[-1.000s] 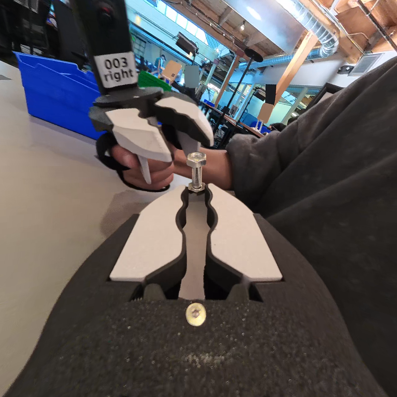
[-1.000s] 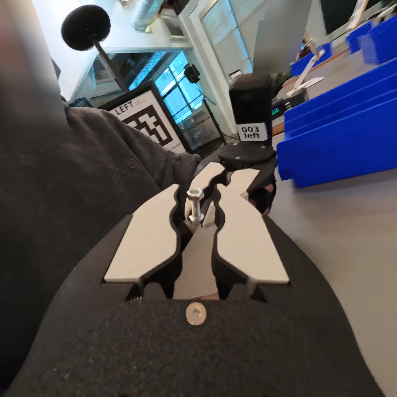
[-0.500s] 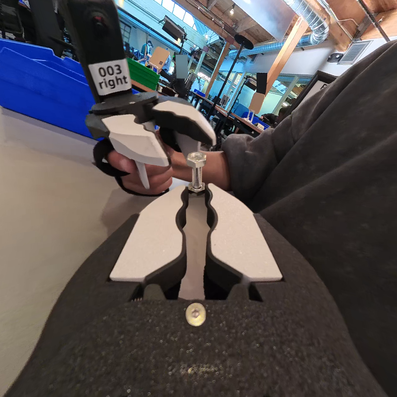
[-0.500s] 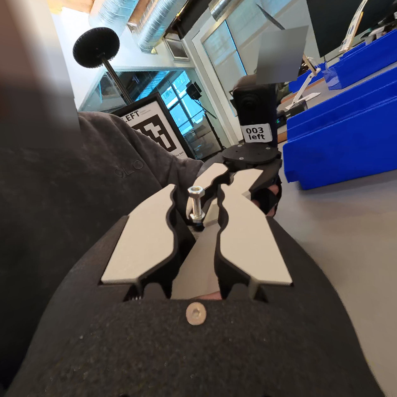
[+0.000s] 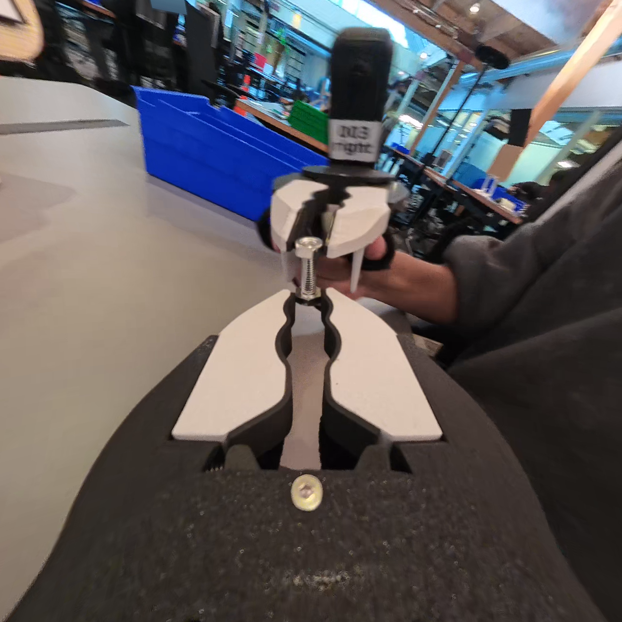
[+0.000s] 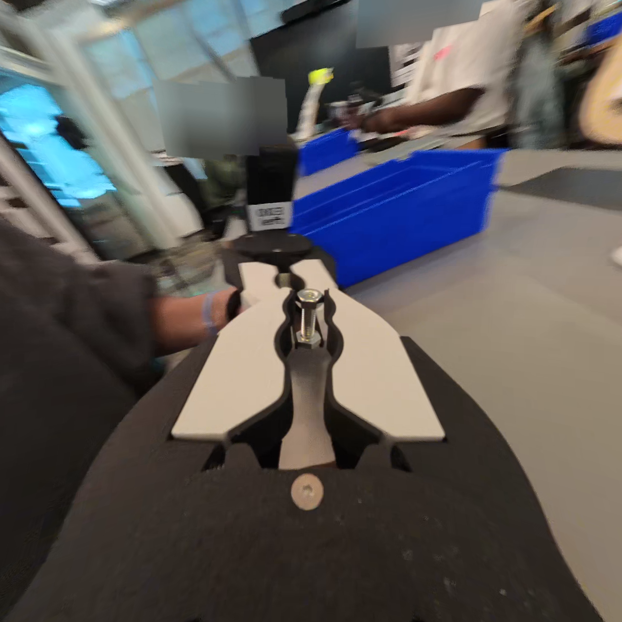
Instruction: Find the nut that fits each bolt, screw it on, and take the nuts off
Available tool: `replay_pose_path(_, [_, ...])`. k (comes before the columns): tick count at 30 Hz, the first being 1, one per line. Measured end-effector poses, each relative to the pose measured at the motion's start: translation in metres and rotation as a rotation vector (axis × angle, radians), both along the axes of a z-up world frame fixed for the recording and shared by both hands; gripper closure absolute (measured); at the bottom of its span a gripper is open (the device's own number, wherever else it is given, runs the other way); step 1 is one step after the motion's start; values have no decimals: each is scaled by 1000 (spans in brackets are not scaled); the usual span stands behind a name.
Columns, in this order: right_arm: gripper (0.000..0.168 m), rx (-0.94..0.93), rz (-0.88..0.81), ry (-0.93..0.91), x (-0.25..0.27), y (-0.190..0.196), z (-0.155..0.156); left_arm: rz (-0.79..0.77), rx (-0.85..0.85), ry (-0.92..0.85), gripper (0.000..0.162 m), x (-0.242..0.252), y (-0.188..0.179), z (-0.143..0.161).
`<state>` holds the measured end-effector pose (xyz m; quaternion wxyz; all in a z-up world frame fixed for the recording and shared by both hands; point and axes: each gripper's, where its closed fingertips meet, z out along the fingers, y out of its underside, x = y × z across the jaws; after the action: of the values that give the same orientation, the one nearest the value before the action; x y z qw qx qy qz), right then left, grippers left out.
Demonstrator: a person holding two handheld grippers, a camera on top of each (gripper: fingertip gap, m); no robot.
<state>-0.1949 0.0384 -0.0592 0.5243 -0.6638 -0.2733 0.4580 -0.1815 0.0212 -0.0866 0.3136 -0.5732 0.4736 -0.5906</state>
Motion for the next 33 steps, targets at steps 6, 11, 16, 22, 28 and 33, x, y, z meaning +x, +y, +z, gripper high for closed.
replay_pose_path(6, [152,64,-569,-220,5,18,-11,122,79,67,148,3,16,-11])
replay_pose_path(11, [146,150,-515,-196,2,12,5,90,35,27,148,-2,15,-5])
replay_pose_path(16, [140,161,-23,2,10,-3,31,-39,-49,-60,148,-8,-1,11])
replay_pose_path(22, [137,-136,550,166,5,-19,25,-157,-58,-106,148,-11,-21,20])
replay_pose_path(28, [154,-208,730,181,-12,-28,13,-168,-48,-77,148,-8,-25,14])
replay_pose_path(33, [154,-103,472,122,-14,-11,9,-87,-40,-60,148,-9,-10,11])
